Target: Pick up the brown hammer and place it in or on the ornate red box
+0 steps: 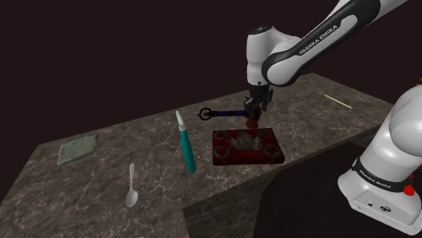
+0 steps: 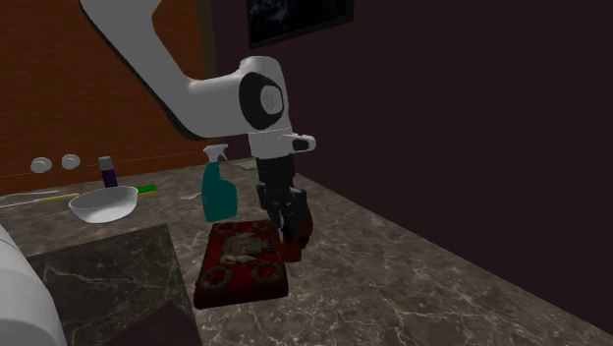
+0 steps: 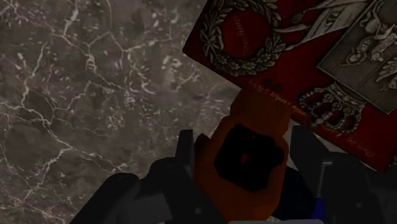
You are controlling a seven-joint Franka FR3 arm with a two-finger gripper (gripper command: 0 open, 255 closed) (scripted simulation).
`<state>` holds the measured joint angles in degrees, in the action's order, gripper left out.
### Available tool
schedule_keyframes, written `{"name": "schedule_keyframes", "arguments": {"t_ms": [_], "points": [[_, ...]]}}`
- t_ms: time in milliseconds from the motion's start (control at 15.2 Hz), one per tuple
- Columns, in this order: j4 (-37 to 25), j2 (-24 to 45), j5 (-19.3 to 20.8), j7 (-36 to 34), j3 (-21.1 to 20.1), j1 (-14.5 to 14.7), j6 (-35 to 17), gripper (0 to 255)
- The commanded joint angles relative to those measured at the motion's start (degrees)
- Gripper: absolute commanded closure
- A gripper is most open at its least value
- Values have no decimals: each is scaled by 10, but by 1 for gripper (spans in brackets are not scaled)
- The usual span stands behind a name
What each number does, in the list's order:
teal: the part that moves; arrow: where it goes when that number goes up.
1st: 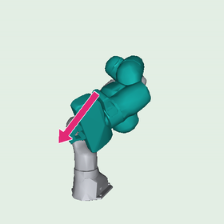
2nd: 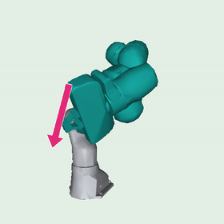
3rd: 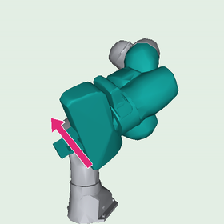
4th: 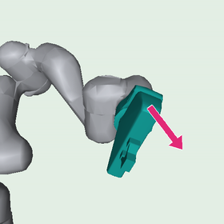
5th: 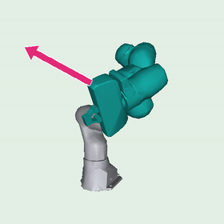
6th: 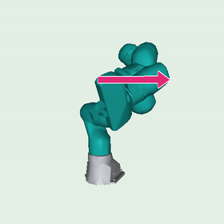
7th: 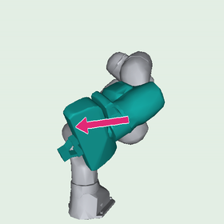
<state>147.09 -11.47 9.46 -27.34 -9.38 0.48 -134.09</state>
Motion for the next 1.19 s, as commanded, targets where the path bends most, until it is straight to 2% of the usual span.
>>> {"name": "schedule_keyframes", "arguments": {"t_ms": [0, 66, 396, 660, 1122], "points": [[1, 9, 0, 3, 0, -2, 77, 255], [3, 9, 1, 5, 1, -3, 74, 0], [1, 9, 0, 3, 0, -2, 77, 0], [-45, -26, -17, 13, -4, 6, 157, 0], [-45, -26, -17, 13, -4, 6, 157, 0]]}}
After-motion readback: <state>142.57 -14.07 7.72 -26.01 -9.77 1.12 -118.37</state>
